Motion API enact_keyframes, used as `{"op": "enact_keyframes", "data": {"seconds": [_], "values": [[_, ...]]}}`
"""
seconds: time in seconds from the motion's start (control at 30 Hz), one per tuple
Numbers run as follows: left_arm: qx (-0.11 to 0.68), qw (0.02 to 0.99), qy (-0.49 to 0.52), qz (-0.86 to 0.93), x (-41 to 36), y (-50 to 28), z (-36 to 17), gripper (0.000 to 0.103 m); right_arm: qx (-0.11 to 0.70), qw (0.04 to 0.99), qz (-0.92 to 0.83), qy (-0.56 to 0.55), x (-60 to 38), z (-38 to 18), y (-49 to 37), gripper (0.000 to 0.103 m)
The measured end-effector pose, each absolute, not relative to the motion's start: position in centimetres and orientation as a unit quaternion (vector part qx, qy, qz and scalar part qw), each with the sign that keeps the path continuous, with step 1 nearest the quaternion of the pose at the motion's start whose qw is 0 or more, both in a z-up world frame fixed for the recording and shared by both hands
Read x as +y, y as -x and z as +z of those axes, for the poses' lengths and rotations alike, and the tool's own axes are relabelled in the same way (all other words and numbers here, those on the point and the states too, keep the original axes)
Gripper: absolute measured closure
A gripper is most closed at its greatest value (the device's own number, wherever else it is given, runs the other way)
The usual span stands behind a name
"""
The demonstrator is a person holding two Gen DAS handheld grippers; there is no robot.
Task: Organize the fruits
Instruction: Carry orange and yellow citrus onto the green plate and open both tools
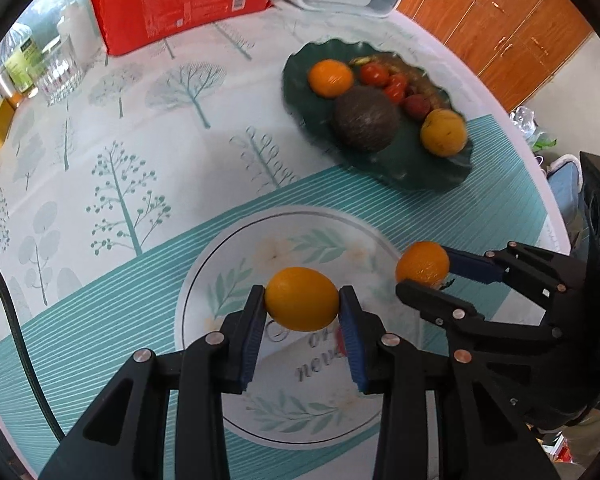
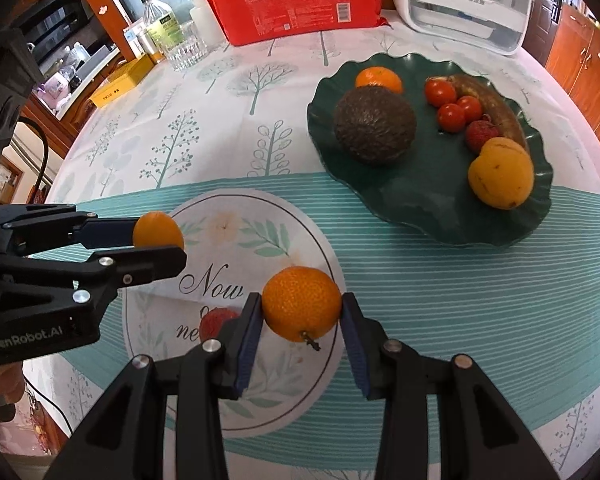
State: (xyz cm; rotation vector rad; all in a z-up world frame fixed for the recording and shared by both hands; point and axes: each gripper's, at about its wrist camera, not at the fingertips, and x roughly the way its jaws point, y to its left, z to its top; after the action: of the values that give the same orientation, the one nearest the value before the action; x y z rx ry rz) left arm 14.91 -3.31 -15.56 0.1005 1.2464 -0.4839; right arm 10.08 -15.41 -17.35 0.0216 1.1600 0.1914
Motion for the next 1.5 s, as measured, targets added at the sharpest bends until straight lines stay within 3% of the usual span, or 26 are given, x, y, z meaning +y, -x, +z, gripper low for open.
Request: {"op": "enact_keyframes", "data": {"seconds": [0.83,1.03,1.5], "values": [[0.456,0.854,-0.102,-0.228,-13.0,-23.0,0.2,0.068,0.411,0.908,0.050,0.071,-23.9,-0.9,-15.5,0.064],[0.485,0.840,-0.107,-0.218,-15.5,-26.8,-1.8,0.068,0.420,0.904,0.047,0.064,-25.7,-2.0,-18.9,0.064],[0.561,0.795,-0.119,-0.199,-17.7,-31.2,-11.0,0.068,0.507,0.854,0.087,0.069,-25.8,-11.6,-22.5,0.063]]}}
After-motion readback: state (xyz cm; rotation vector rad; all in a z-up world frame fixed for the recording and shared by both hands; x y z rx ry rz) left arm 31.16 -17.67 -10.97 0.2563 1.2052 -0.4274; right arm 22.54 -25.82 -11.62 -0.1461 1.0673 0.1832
